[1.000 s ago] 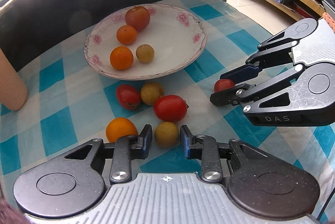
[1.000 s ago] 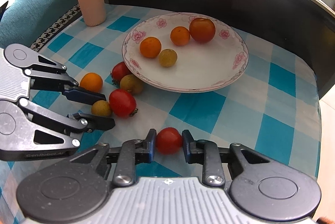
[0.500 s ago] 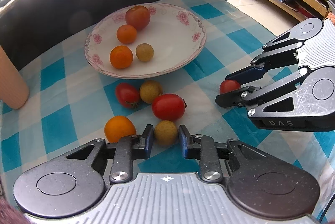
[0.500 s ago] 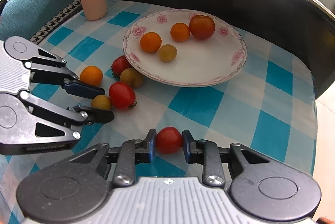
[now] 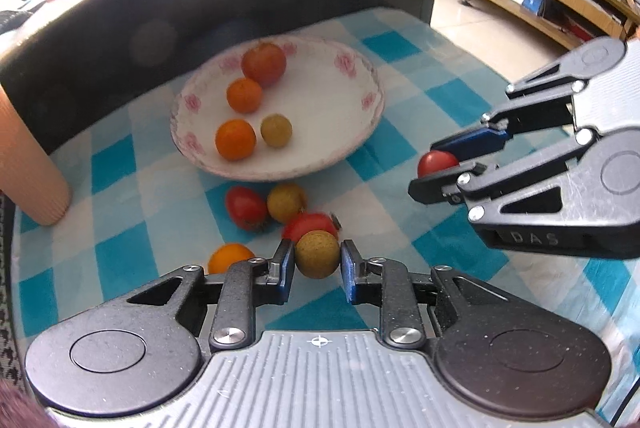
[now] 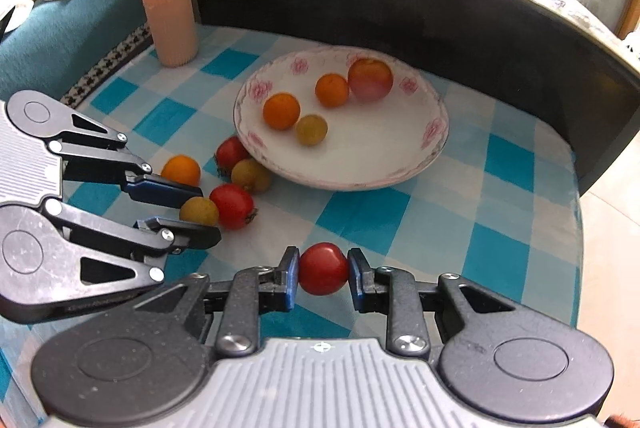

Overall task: Organize fruits
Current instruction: 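Close the left tool on a small yellow fruit while the right holds the cherry tomato, then carry the yellow fruit and cherry tomato in both tools over the bowl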

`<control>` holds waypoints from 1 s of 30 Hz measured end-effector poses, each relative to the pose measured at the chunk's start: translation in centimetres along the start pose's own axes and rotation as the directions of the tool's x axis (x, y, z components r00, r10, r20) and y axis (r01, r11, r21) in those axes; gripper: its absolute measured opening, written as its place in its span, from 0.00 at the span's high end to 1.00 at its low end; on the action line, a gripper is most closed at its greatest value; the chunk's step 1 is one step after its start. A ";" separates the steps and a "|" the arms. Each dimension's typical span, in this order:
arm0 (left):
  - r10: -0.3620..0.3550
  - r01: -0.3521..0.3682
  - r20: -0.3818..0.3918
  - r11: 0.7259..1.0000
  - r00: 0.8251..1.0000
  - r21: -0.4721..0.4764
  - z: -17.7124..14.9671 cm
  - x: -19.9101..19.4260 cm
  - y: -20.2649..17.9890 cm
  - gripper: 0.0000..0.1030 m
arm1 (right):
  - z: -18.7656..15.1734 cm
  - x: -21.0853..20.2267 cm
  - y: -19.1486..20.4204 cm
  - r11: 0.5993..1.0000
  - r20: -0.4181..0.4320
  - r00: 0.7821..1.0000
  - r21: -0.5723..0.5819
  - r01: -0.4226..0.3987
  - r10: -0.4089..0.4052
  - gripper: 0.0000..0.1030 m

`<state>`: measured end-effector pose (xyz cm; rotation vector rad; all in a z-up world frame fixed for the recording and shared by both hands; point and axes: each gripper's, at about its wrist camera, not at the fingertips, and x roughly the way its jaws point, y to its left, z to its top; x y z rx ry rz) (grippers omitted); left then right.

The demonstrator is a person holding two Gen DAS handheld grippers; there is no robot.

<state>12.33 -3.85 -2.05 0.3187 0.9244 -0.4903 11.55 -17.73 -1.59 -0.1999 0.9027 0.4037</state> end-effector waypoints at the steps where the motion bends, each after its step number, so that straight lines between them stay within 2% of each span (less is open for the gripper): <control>1: 0.002 -0.002 0.009 1.000 1.000 -0.004 0.2 -0.2 0.1 0.69 | 0.0 -0.3 0.0 1.000 0.007 1.000 0.005 0.003 -0.003 0.61; 13: 0.006 -0.004 0.069 1.000 0.998 -0.022 1.7 -1.5 0.5 0.69 | 1.3 -2.0 1.0 1.000 0.076 0.997 0.024 0.013 -0.015 0.61; 30: 0.018 -0.014 0.075 0.998 0.997 -0.064 3.0 -0.6 1.8 0.69 | 2.5 0.1 0.1 0.999 0.076 0.997 0.046 0.007 -0.011 0.61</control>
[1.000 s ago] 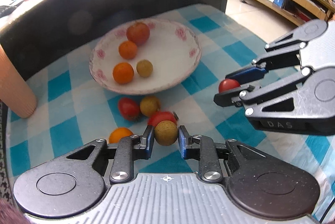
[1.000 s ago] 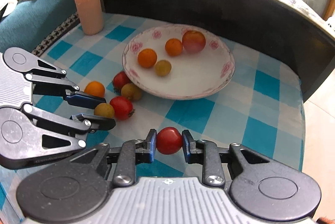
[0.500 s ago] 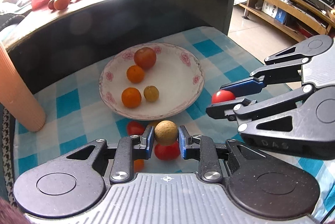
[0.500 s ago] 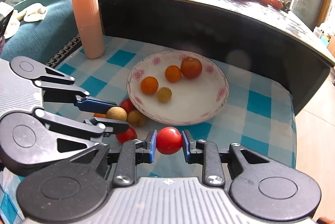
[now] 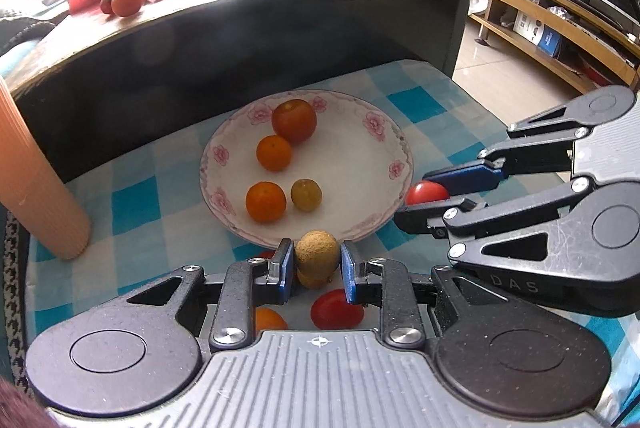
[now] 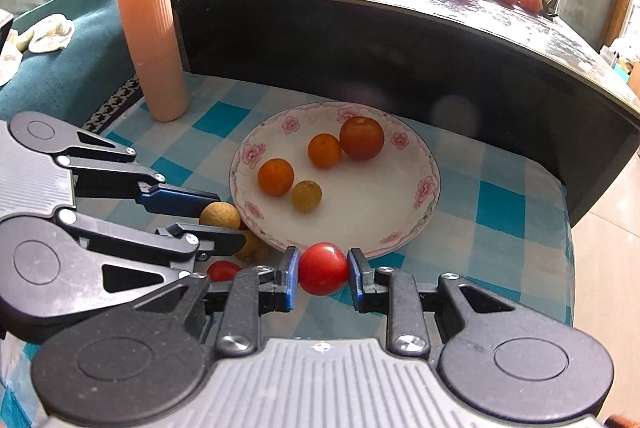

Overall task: Organize fruits
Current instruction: 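Carry the yellow fruit and cherry tomato in both tools over the bowl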

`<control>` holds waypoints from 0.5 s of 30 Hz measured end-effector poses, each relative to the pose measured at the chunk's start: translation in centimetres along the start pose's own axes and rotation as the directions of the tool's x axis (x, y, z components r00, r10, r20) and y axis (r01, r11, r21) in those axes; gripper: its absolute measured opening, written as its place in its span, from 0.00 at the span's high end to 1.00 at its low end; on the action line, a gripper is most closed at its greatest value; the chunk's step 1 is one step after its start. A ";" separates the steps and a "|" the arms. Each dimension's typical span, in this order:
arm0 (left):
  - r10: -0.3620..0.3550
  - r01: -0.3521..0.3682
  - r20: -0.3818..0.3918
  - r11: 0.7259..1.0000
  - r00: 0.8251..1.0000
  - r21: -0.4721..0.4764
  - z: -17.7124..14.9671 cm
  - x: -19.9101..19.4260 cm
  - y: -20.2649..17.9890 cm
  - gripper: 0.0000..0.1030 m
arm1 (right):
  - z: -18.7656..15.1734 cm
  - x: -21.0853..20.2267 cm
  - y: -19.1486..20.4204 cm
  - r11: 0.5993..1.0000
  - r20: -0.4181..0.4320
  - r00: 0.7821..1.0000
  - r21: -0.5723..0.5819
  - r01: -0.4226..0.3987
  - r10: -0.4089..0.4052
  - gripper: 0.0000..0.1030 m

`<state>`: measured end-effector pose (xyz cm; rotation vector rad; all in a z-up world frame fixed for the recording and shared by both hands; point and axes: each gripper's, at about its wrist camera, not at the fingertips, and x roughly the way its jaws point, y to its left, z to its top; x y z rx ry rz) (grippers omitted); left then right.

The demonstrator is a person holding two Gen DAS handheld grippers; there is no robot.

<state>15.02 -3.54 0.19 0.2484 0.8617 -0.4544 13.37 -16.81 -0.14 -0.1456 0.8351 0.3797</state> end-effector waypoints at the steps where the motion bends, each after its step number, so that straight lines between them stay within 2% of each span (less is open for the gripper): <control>1: 0.001 -0.001 0.002 1.000 1.000 -0.003 0.1 0.0 0.1 0.69 | 0.0 0.1 -0.1 1.000 0.000 1.000 0.003 0.000 0.000 0.61; 15: 0.012 -0.011 0.037 1.000 0.999 -0.029 1.8 0.8 0.8 0.70 | 1.3 0.7 -1.1 0.999 0.028 0.999 0.038 0.019 -0.020 0.61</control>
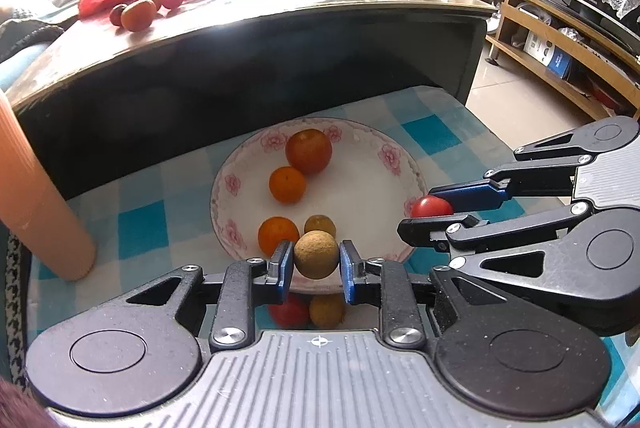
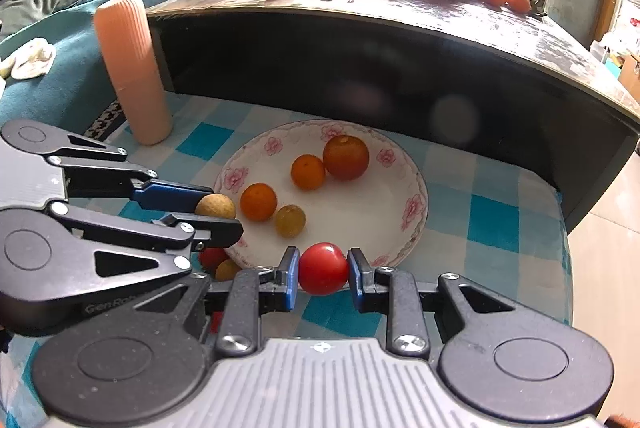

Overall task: Organize fruits
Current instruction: 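Carry the yellow fruit and cherry tomato in both tools over the bowl, then open the left tool to drop the yellow fruit while the right releases the cherry tomato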

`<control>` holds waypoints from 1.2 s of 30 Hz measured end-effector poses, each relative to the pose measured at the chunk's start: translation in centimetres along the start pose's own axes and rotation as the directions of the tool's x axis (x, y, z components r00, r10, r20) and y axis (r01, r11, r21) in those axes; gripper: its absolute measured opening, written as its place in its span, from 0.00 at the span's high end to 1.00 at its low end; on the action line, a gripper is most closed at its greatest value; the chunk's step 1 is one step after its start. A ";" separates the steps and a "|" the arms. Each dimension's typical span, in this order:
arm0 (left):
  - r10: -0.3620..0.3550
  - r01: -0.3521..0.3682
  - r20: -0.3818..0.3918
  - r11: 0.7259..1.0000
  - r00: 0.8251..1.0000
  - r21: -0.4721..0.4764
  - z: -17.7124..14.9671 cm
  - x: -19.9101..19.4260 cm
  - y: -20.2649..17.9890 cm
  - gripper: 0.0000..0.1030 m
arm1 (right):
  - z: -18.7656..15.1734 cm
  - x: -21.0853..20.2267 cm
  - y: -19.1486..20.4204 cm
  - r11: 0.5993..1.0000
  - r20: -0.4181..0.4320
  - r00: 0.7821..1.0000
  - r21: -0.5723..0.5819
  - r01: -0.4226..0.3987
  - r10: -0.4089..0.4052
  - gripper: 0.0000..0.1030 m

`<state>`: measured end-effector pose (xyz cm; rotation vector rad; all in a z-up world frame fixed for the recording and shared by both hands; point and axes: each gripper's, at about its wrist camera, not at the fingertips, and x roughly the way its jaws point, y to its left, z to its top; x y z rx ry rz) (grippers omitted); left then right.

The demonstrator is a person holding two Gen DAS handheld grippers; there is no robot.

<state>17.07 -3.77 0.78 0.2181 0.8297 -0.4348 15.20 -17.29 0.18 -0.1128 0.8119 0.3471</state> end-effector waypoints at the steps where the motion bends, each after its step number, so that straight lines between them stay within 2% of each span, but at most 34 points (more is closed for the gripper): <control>1: 0.002 -0.002 0.002 1.000 1.000 0.001 0.1 0.2 0.0 0.70 | 0.0 0.2 -0.1 1.000 0.000 1.000 0.003 0.002 -0.002 0.61; 17: 0.035 -0.034 0.023 0.999 0.999 -0.019 1.8 2.6 1.0 0.70 | 1.8 3.3 -1.5 1.000 0.032 0.999 0.014 0.018 -0.019 0.61; 36: 0.048 -0.047 0.009 0.999 0.999 -0.027 1.7 5.2 1.6 0.71 | 1.5 6.0 -2.6 1.000 0.038 0.999 0.009 0.001 -0.001 0.61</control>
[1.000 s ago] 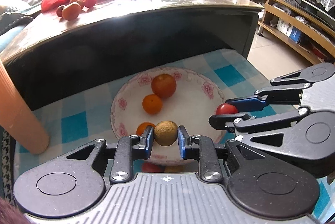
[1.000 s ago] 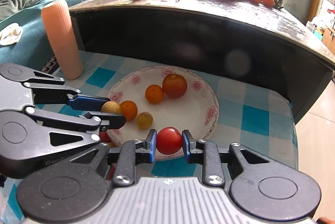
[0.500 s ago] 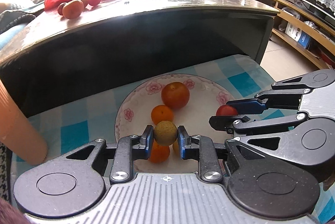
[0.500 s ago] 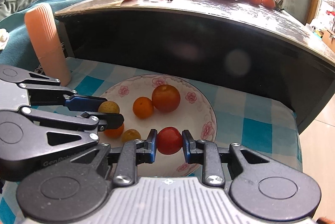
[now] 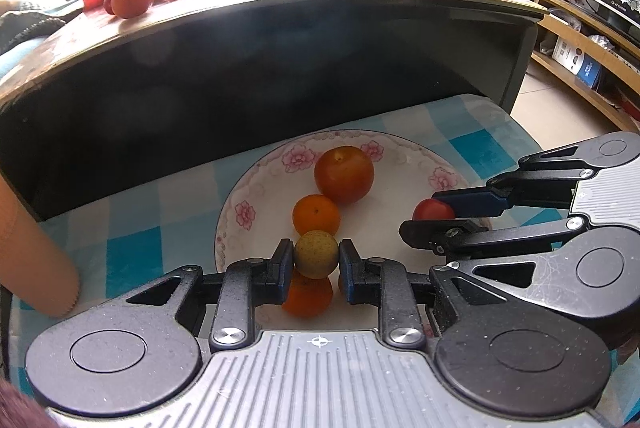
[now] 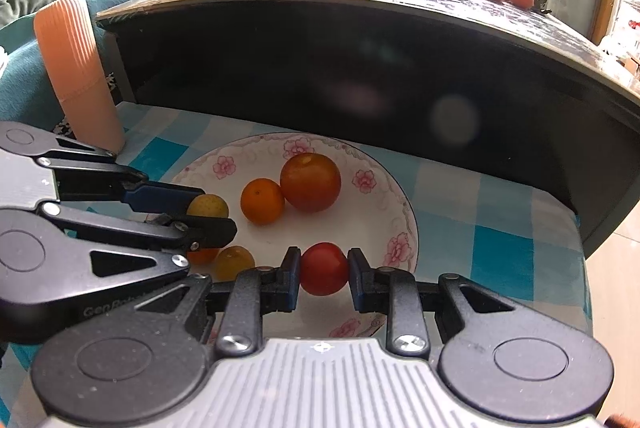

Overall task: Organize fruits
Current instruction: 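Open the left tool to drop the yellow fruit while the right releases the cherry tomato, then lift both open tools from the bowl and move back to the fruit pile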

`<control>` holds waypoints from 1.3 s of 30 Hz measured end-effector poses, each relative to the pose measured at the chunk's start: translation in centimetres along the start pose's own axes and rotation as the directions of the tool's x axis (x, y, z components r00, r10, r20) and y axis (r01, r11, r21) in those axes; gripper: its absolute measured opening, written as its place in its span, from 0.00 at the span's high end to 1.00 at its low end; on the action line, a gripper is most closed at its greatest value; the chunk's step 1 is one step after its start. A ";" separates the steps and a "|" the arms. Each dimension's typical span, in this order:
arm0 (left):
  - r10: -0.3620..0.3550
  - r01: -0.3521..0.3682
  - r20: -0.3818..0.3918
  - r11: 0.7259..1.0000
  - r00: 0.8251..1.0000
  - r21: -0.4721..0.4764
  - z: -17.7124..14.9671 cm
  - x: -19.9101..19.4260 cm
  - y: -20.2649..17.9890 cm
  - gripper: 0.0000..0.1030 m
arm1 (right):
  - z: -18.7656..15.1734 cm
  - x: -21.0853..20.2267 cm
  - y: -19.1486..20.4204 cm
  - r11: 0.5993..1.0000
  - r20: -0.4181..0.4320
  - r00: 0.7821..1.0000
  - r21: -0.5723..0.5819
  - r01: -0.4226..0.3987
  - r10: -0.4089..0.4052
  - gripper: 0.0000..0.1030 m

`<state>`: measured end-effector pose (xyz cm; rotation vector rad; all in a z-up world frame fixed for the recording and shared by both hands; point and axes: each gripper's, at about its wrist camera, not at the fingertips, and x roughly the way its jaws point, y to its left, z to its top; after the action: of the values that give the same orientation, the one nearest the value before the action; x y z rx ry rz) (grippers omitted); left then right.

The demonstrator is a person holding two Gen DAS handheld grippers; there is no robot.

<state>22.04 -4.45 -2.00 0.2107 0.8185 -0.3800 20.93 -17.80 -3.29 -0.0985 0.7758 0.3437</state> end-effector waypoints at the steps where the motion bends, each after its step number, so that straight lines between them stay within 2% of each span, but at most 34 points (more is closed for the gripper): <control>1: 0.000 0.000 0.000 1.000 1.000 -0.001 0.0 0.0 0.0 0.71 | 0.0 0.0 0.0 1.000 0.000 1.000 0.001 -0.001 0.001 0.60; 16: 0.012 -0.012 -0.007 1.000 1.000 -0.011 0.1 0.4 0.2 0.61 | -0.1 0.4 -0.3 1.000 -0.005 1.000 0.000 -0.001 0.001 0.60; 20: 0.014 -0.014 0.006 1.000 1.000 -0.019 0.2 0.0 0.4 0.55 | -0.1 0.3 -0.4 1.000 -0.001 1.000 0.003 -0.005 0.005 0.59; 28: 0.013 -0.013 0.011 1.000 1.000 -0.025 0.3 -0.3 0.6 0.50 | -0.2 0.0 -0.6 1.000 0.007 1.000 0.012 -0.004 0.004 0.55; 39: 0.019 -0.019 0.017 1.000 1.000 -0.022 0.2 -1.7 0.7 0.48 | 0.1 -1.3 0.0 1.000 0.010 1.000 0.009 -0.002 0.002 0.55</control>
<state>21.36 -3.45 -0.56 0.1943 0.8031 -0.3546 20.08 -18.14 -2.30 -0.0878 0.7679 0.3426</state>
